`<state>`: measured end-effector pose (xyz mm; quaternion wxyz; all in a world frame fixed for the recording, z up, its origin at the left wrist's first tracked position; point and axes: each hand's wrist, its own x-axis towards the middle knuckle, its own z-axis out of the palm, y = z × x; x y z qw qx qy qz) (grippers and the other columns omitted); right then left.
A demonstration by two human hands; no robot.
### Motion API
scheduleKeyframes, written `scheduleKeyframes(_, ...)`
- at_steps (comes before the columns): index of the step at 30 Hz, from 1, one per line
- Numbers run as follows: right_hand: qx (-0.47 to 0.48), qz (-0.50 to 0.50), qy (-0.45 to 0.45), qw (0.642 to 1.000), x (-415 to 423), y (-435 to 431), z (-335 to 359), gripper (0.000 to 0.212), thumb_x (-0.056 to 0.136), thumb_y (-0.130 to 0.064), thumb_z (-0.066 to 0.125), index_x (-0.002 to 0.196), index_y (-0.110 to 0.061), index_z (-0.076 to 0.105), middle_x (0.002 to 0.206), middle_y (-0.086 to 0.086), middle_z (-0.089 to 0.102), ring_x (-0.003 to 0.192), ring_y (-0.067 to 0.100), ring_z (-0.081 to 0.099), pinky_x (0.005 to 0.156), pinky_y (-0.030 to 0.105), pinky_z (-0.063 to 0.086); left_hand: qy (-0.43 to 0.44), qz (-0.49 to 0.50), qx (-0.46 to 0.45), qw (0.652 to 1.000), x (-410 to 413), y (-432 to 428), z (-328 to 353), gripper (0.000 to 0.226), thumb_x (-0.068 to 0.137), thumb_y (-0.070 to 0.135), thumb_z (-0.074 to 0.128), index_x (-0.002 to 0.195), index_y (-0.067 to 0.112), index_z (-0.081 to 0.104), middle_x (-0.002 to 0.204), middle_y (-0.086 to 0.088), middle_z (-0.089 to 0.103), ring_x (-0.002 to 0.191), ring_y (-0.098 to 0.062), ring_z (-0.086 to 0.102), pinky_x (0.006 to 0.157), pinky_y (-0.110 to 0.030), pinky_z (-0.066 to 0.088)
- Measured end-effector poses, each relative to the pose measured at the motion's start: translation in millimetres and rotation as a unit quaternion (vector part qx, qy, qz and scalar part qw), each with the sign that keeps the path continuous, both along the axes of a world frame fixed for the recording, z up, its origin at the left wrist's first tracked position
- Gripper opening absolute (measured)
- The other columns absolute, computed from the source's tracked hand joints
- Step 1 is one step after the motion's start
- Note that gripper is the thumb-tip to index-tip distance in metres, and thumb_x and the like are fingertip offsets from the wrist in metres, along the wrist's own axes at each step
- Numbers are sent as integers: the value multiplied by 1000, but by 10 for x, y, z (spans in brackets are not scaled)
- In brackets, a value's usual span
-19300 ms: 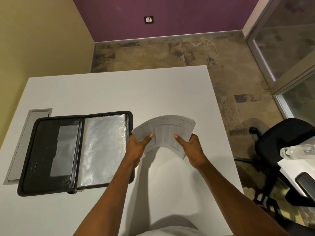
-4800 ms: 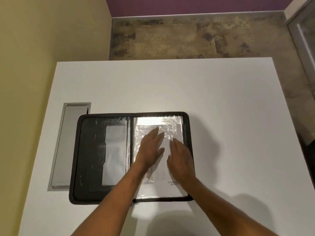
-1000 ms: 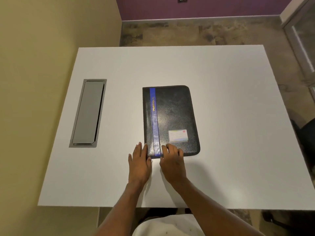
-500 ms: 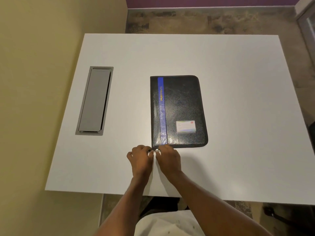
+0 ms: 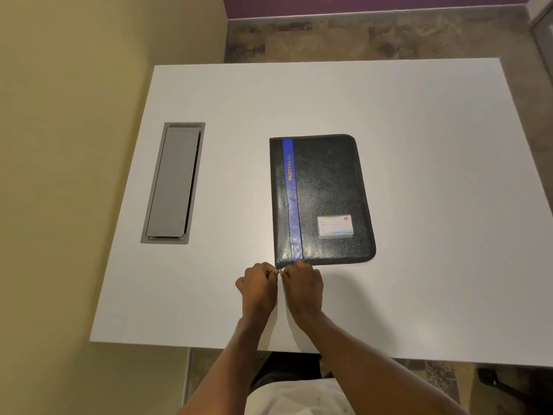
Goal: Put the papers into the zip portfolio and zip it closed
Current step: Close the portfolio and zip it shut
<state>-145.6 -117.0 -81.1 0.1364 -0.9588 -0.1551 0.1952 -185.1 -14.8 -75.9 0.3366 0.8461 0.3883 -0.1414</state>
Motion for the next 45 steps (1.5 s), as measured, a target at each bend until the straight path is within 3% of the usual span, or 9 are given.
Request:
scheduleKeyframes(7,42,-72,26,996,-75,-43,-12,20,102,-26,50,97,-16,67,103,4,69,96,28,67,84,39,47,-27,-8,49,998,-48,39,-7,26,97,32,60,74,27,70,77,12,69,86,-16,59,83,-40,29)
scheduleKeyframes(13,48,-132,36,989,-109,-104,-52,18,97,-29,54,99,-15,65,103,5,68,91,31,68,80,39,48,-10,-92,106,990,-16,6,30,30,101,28,53,84,28,77,90,11,73,97,-18,56,93,-41,28)
scheduleKeyframes(17,63,-218,0,974,-30,-277,-74,13,96,-21,58,87,-13,61,92,10,64,79,36,68,69,41,50,-1,-130,157,979,-37,18,34,30,100,26,50,85,27,76,90,9,72,94,-20,55,92,-41,26)
scheduleKeyframes(24,61,-270,-28,961,221,-915,-102,16,95,-23,64,83,-16,56,92,9,63,79,38,67,66,41,49,-8,-145,172,974,-73,123,11,23,99,27,58,84,28,76,90,10,73,93,-20,57,95,-41,31)
scheduleKeyframes(28,61,-234,-52,969,319,-1134,-101,18,95,-23,65,81,-18,57,91,6,64,78,37,66,67,39,48,-6,-175,191,966,-61,122,18,19,99,30,63,86,30,77,92,12,74,94,-21,57,97,-41,30)
scheduleKeyframes(32,78,-380,-41,921,407,-1335,-147,18,98,-23,61,82,-15,56,94,9,63,75,38,66,64,35,43,-5,-166,189,968,-72,84,54,21,99,26,65,80,30,73,89,11,74,91,-22,58,94,-40,32)
scheduleKeyframes(35,95,-357,-40,928,462,-1537,-188,17,96,-24,64,82,-19,57,90,4,60,73,36,64,63,32,39,-48,-155,178,971,-65,48,95,6,93,26,69,91,31,71,101,11,71,100,-23,61,96,-41,30)
scheduleKeyframes(39,126,-318,-37,939,500,-1674,-207,20,96,-23,64,78,-25,54,84,-5,54,73,26,61,63,31,37,-103,-267,181,941,140,-204,170,57,83,38,74,137,26,58,151,2,49,142,-24,44,118,-51,21)
scheduleKeyframes(45,135,-264,-11,955,582,-1774,-190,18,99,-21,60,81,-22,59,87,-2,59,75,24,60,66,40,52,-84,-514,99,848,968,-956,144,95,89,28,73,166,27,16,176,-4,5,163,-25,0,127,-62,8)
